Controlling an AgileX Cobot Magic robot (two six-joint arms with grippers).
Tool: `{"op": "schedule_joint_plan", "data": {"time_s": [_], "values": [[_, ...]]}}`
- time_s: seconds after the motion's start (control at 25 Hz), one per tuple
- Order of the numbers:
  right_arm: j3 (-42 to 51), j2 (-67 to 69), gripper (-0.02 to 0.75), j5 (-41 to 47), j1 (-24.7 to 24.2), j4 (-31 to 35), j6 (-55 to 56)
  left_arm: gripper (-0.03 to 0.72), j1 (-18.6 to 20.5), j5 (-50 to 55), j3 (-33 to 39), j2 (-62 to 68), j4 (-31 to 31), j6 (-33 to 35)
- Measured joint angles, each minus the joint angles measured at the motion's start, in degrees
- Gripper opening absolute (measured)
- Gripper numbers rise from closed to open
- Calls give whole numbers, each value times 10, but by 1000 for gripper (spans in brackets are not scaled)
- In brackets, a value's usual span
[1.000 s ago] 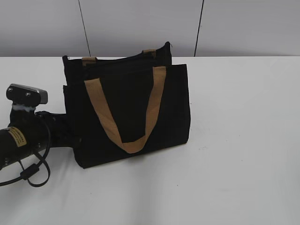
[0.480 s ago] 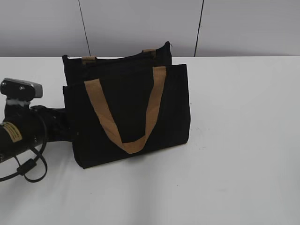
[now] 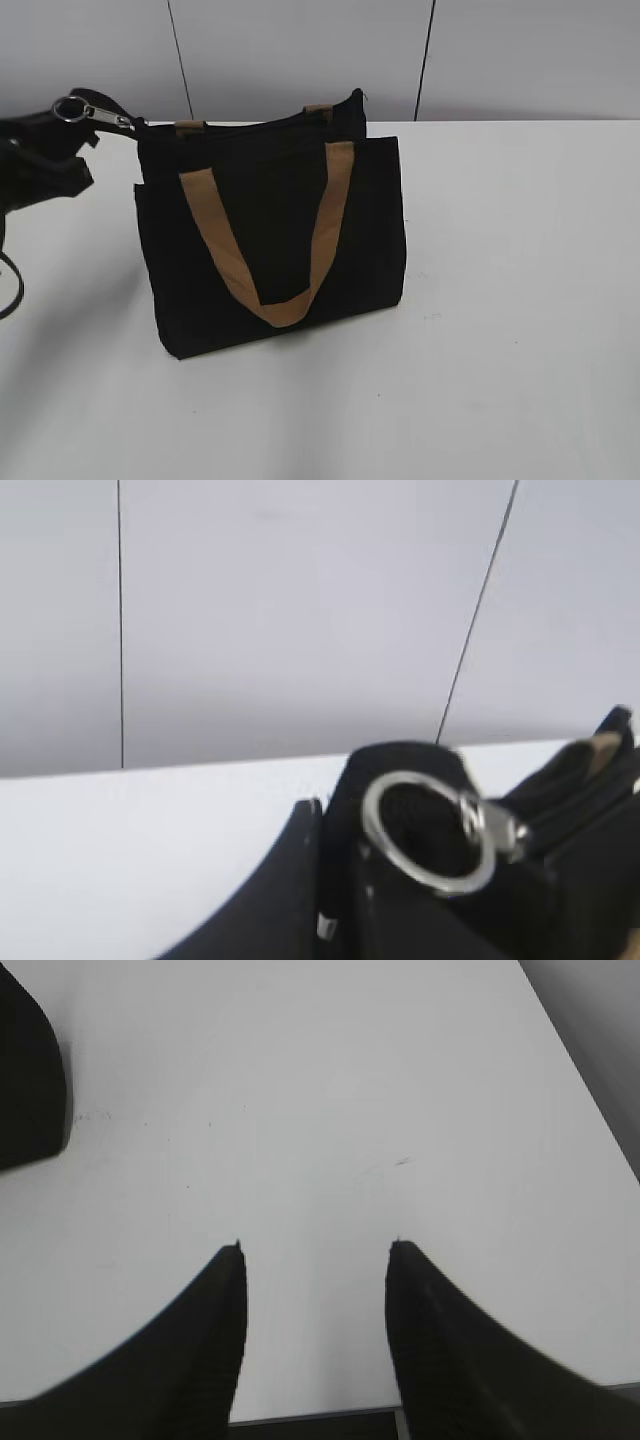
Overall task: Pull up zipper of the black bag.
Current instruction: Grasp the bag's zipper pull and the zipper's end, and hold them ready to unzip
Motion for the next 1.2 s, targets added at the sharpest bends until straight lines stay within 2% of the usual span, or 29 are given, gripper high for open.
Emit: {"op": "schedule_joint_plan", "data": {"time_s": [0.2, 0.48, 0.64, 0.76, 0.88, 1.0, 1.2], "values": [[0, 0, 361, 0, 0, 0, 0, 13, 0, 3, 0, -58, -6, 1], [0, 0, 361, 0, 0, 0, 0, 13, 0, 13, 0, -65, -5, -9], [0, 0, 361, 0, 0, 1, 0, 13, 0, 13, 0, -65, 8, -32], [0, 5, 361, -2, 0, 27, -6, 13, 0, 13, 0, -66, 32, -43], [-2, 58, 361, -30, 0, 112, -66, 13, 0, 13, 0, -66, 57, -46], [-2, 137, 361, -73, 7, 247, -212, 13, 0, 12, 0, -66, 64, -46], [-3, 271, 361, -137, 65, 430, -459, 13, 0, 11, 0, -66, 66, -46]]}}
